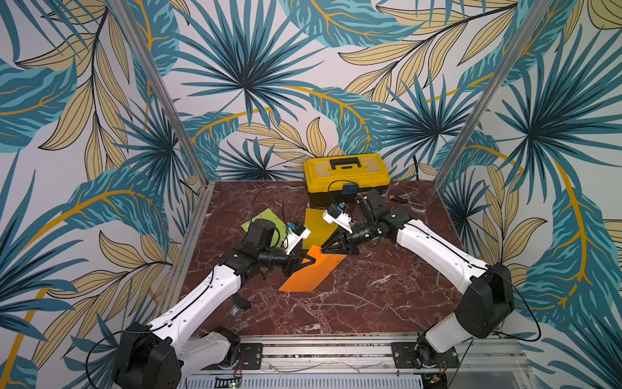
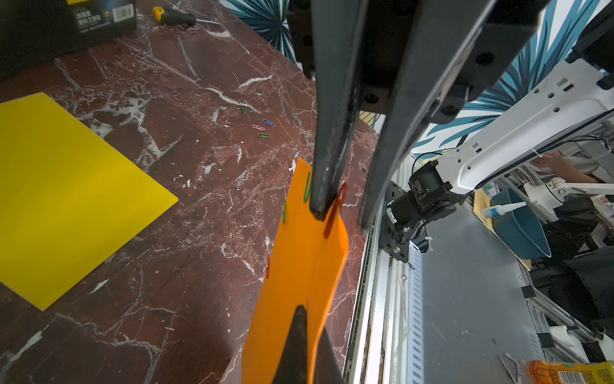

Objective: Unclip the paperclips from the documents
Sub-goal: Remove the paper clip from the document.

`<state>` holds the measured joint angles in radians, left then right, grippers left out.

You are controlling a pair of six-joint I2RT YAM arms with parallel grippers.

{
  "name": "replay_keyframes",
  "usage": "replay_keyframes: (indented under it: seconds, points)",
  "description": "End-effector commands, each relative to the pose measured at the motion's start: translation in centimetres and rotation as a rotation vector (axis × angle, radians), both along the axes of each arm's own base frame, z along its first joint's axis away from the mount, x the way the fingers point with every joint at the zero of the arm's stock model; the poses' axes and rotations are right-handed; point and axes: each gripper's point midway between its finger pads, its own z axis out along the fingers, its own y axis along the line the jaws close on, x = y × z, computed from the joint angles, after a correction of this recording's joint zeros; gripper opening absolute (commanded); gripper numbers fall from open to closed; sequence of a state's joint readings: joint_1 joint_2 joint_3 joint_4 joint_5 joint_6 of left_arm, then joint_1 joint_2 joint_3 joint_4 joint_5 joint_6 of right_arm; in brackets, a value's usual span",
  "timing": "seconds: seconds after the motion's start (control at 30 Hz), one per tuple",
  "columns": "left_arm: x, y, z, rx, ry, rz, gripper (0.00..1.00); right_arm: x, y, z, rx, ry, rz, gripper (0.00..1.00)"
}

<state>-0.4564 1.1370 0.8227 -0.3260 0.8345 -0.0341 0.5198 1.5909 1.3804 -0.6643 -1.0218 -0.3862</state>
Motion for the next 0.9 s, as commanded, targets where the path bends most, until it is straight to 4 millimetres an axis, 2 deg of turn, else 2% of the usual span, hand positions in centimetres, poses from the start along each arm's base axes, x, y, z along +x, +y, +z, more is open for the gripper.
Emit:
replay_keyframes:
  seconds: [0.0,0.53,0.87]
  points:
    - [-0.35,0.18,0.01,-0.010,-0.004,-0.007,0.00,-0.20,0.00,0.63,0.007,-0.007,0.011,0.18]
    - [-0.57,0.25,-0.28,-0.004,0.007,-0.013,0.00,0.31,-0.29,0.93,0.019,-0.005,-0.006,0.14]
    - [-0.64,0.25,-0.41,-0.002,0.010,-0.014,0.00,0.35,-0.28,0.66,0.011,0.001,-0.008,0.08]
